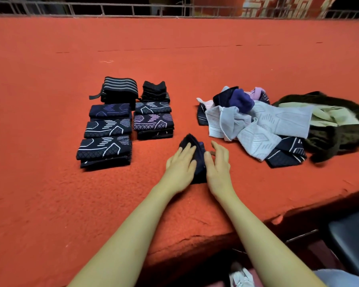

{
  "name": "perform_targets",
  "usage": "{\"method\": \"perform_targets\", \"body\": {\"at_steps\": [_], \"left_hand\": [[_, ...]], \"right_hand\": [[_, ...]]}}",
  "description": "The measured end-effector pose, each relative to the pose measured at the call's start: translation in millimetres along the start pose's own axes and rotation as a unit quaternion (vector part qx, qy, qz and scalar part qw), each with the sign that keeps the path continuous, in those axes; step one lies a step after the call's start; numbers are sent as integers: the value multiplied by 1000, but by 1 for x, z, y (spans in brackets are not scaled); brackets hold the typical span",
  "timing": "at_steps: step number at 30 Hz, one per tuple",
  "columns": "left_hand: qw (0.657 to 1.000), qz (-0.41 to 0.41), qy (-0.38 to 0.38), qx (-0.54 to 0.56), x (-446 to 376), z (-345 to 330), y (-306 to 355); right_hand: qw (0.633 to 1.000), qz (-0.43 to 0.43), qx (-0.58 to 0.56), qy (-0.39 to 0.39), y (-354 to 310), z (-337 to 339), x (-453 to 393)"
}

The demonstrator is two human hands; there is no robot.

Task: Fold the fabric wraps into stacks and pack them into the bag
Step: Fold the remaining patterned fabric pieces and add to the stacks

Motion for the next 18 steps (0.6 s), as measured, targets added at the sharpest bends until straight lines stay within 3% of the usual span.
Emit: {"method": "perform_targets", "body": {"at_steps": [2, 4, 8, 18], "left_hand": [[989, -1, -74, -131, -2, -10, -4], [976, -7, -119, -181, -2, -15, -6], [959, -22, -172, -225, -11, -14, -9], [948, -44, -214, -233, -20, -7, -9]], "right_hand": [[1000, -1, 15, 20, 3, 6, 1], [998, -17, 60, 27, 10, 7, 1], [986, -66, 154, 12, 27, 4, -2], [983, -60, 176, -4, 25, 4, 1]]}}
Point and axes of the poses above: each hand's wrist, its own x-axis away from the middle knuckle, its own z-axis out of the back of the hand, y = z × x, the point moved 10 cm from there along -x, towards the middle knuckle, and after that the axes turned 5 degrees about -z, right-handed, at the moved point
